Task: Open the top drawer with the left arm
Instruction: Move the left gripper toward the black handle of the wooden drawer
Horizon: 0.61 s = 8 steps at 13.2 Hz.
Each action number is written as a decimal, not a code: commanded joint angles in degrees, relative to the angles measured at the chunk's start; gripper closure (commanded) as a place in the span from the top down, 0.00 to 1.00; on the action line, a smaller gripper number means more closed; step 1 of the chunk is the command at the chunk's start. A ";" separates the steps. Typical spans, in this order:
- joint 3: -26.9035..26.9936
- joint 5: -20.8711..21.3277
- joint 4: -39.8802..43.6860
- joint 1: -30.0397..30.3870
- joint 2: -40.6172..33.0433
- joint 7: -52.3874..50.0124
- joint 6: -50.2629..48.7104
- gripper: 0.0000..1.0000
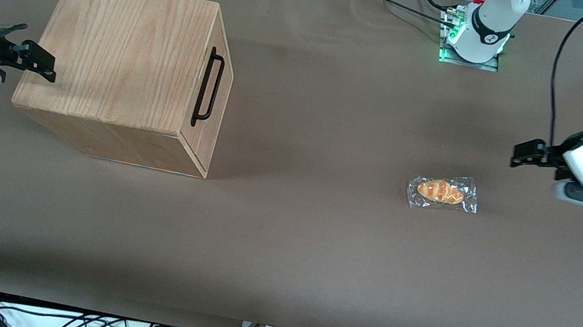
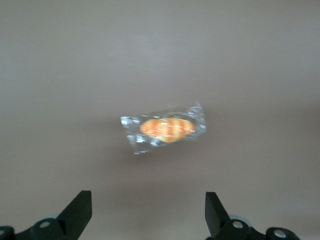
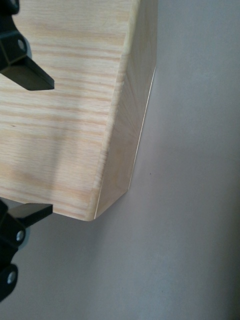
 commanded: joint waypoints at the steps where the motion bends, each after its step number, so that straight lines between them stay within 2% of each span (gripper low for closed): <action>1: -5.57 -1.85 1.89 -1.81 2.67 -3.51 -0.86 1.00; 4: -12.17 -3.69 2.24 -5.23 4.43 -13.33 2.11 1.00; 8: -13.07 -2.73 4.16 -18.31 9.17 -32.50 10.28 1.00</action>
